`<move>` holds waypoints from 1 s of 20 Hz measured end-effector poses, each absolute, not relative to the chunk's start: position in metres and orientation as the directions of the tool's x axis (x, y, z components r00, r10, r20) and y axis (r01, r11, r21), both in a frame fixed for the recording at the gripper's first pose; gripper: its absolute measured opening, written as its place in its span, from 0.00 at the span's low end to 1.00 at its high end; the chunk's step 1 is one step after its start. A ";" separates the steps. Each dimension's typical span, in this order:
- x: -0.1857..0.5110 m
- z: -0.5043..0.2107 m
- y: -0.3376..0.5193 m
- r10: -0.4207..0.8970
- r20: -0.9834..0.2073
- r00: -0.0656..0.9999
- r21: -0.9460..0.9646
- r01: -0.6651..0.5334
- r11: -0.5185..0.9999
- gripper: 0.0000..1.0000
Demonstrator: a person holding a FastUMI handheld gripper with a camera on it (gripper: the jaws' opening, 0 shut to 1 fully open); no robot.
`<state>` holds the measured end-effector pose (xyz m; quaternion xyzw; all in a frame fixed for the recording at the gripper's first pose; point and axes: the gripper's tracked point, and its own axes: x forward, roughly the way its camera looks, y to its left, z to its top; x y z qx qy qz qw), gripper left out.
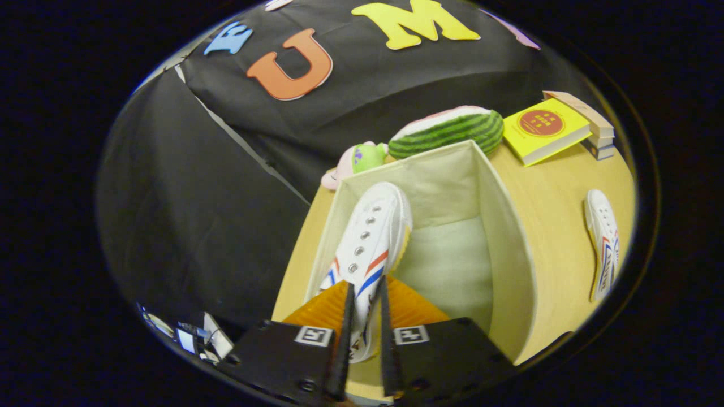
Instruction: Open the storage box then place both shoes into the box .Put the left shoe in first, then the right shoe, with the right side of both shoes facing outward in a uniform manner.
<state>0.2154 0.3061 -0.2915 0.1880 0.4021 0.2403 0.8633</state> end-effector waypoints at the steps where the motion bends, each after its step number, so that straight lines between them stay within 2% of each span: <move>1: 0.210 -0.273 0.310 0.603 -0.565 0.562 0.550 -0.288 0.784 0.59; 3: 0.210 -0.258 0.285 0.526 -0.585 0.617 0.456 -0.286 0.843 1.00; 6: 0.214 -0.230 0.250 0.434 -0.562 0.704 0.314 -0.304 0.900 1.00; 13: 0.196 -0.195 0.167 0.413 -0.548 0.728 0.289 -0.298 0.910 1.00; 20: 0.211 -0.230 0.040 0.280 -0.632 0.723 0.245 -0.157 0.957 1.00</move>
